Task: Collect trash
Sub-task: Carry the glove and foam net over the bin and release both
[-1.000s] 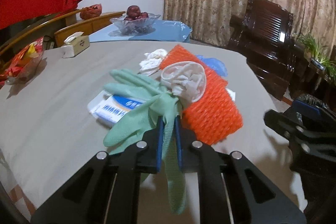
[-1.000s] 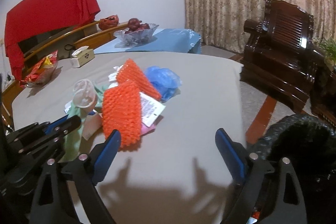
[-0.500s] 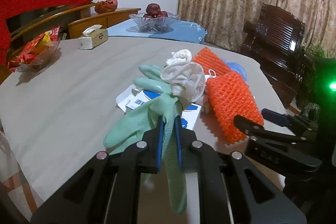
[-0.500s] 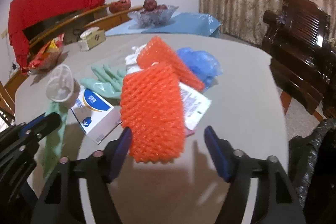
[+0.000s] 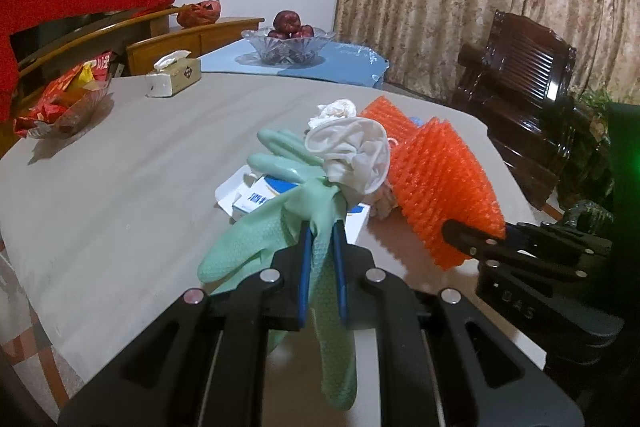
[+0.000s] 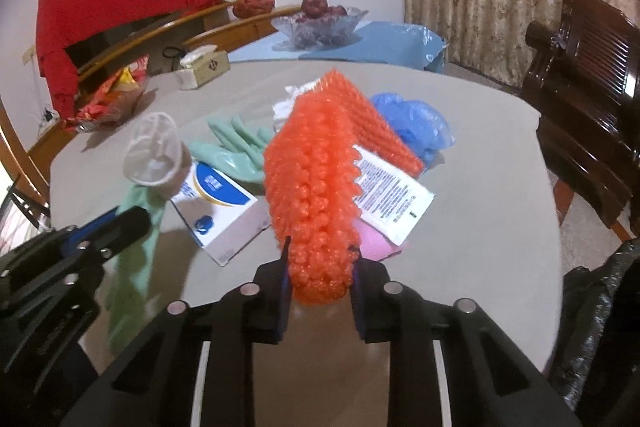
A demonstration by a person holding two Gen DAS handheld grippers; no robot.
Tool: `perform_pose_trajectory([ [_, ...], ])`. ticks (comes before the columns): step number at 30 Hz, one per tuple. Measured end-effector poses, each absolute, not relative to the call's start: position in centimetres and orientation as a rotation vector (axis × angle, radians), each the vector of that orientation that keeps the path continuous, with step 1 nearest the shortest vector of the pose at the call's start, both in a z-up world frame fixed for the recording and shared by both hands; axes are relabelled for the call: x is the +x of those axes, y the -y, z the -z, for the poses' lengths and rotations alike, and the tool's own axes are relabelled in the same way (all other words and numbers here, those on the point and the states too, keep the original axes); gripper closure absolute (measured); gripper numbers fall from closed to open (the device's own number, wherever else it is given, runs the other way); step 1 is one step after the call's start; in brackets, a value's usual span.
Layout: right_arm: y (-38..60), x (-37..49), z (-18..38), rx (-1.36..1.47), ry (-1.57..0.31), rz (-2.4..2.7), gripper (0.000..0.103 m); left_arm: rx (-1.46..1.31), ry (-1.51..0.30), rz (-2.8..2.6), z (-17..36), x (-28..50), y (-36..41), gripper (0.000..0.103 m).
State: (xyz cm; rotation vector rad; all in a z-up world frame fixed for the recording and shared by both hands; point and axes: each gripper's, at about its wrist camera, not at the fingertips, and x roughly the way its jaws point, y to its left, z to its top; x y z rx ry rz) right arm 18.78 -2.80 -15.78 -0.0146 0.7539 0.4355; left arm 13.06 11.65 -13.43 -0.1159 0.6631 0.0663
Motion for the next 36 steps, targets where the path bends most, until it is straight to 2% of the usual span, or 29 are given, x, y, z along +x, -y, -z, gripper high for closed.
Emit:
perform_pose_trajectory([
  [17,11.1,13.6,9.5,0.034,-0.610,-0.340,0.079,-0.089,-0.595,0.089,8.9,10.9,-4.5,0.093],
  [36,24.1,7.3,8.5,0.084,-0.580,-0.072,0.079,-0.031,-0.585,0.381,7.6,9.7,8.1,0.093],
])
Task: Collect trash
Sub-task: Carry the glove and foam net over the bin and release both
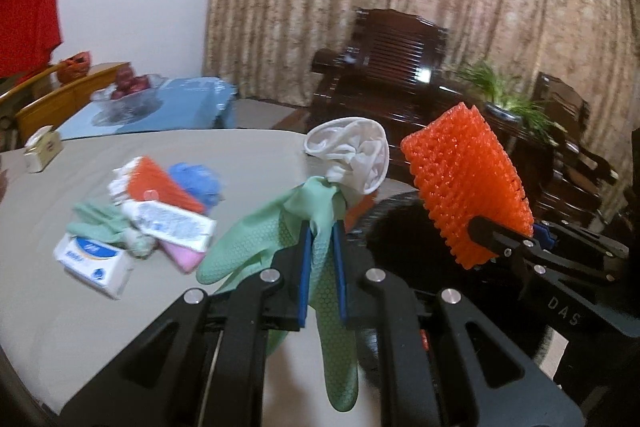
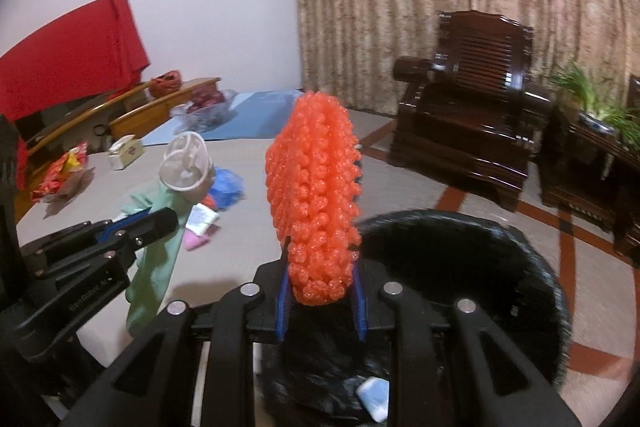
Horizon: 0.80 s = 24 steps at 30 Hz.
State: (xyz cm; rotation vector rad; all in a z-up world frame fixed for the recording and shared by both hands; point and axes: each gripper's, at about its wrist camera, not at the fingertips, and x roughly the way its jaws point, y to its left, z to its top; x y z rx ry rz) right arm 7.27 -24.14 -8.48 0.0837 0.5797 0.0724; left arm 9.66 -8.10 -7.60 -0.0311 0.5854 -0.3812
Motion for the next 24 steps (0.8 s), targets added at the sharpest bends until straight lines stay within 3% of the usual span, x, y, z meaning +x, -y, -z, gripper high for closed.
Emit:
perform_pose_trajectory([
  [24,35.4,3.1,11.0,0.148,-0.628,0.192,0.079,0.022,-0.619,0.672,9.6,10.6,23.4,0.092],
])
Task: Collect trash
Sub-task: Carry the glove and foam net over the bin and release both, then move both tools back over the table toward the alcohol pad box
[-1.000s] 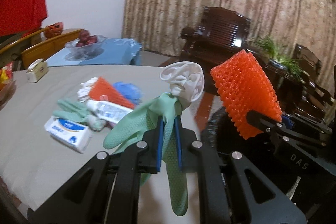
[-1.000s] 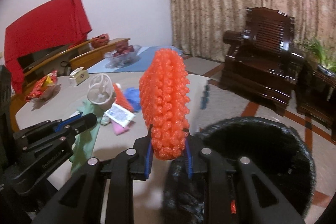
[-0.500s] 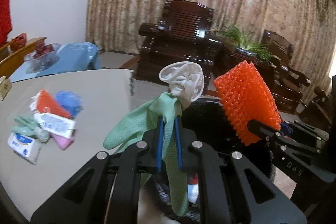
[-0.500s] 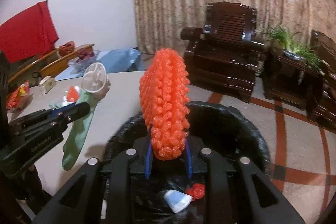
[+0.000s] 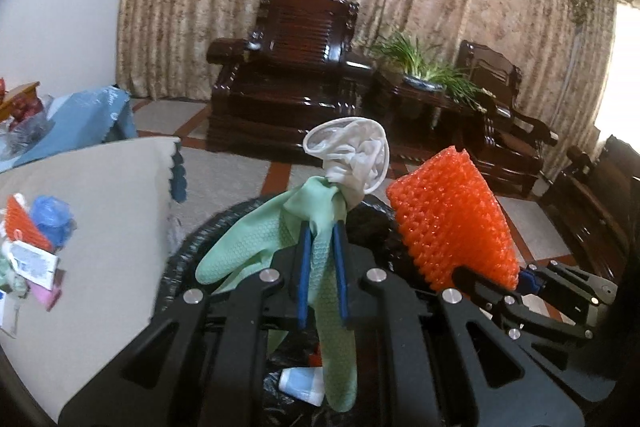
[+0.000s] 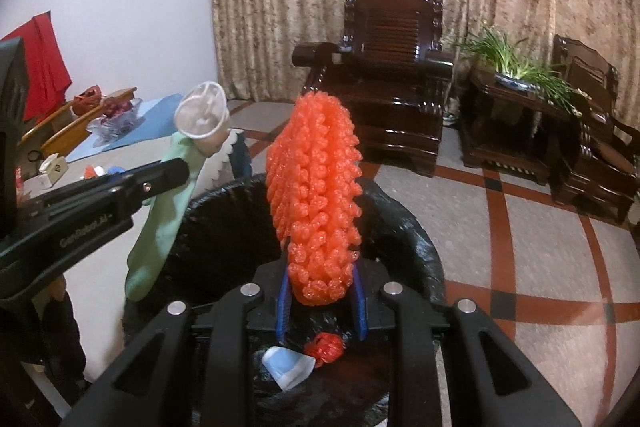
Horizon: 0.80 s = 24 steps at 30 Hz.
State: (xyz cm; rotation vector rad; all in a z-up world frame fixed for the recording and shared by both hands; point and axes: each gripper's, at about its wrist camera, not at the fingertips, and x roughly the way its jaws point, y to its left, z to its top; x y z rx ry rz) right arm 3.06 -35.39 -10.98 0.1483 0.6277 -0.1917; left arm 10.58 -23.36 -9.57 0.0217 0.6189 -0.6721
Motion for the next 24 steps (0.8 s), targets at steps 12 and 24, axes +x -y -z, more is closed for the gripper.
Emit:
perform_pose_trajectory([
  [12,35.8,2.6,13.6,0.160,-0.674,0.226,0.022,0.025,-0.665,0.620,12.0,11.7,20.9,0.052],
  [24,31.4,4.5,11.1,0.152,-0.597,0.115,0.006,0.013,-0.591,0.395,9.7,11.7,11.1,0.017],
])
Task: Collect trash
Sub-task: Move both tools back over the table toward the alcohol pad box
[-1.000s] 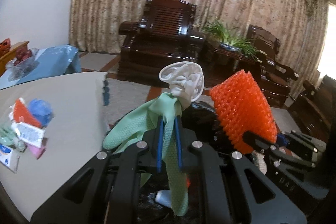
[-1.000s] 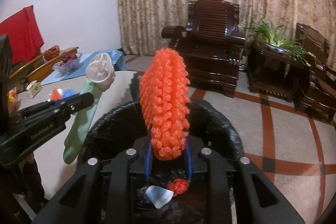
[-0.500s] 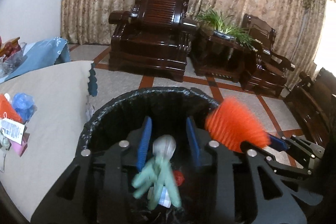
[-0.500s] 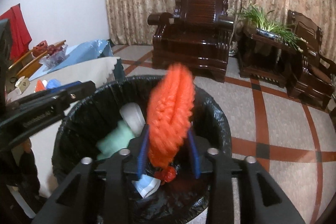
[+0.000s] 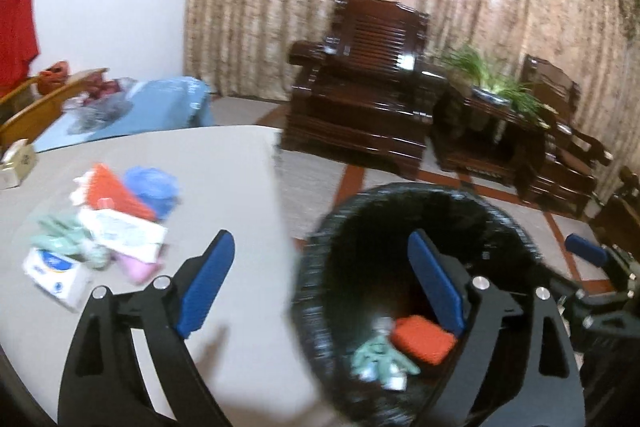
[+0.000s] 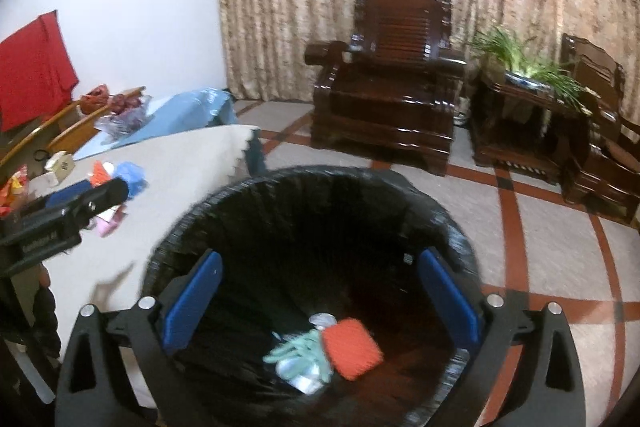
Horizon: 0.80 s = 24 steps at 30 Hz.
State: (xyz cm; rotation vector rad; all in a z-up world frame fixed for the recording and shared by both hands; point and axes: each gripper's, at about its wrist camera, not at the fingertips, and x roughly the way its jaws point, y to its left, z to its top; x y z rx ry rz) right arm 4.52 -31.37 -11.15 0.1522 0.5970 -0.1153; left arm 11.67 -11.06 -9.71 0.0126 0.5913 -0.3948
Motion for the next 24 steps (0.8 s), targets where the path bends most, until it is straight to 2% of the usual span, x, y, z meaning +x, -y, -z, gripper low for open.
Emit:
perform_pose_trajectory([
  [13,20.2,11.5,11.0,0.096,-0.579,-0.103,0.006,-0.019,-0.576,0.067,9.6,12.0,-3.5,0.017],
  [24,12.2,16.0,13.9,0.047,-0.633,-0.199,0.006,-0.034,-0.636,-0.074,12.9,12.2,-10.2,0.017],
])
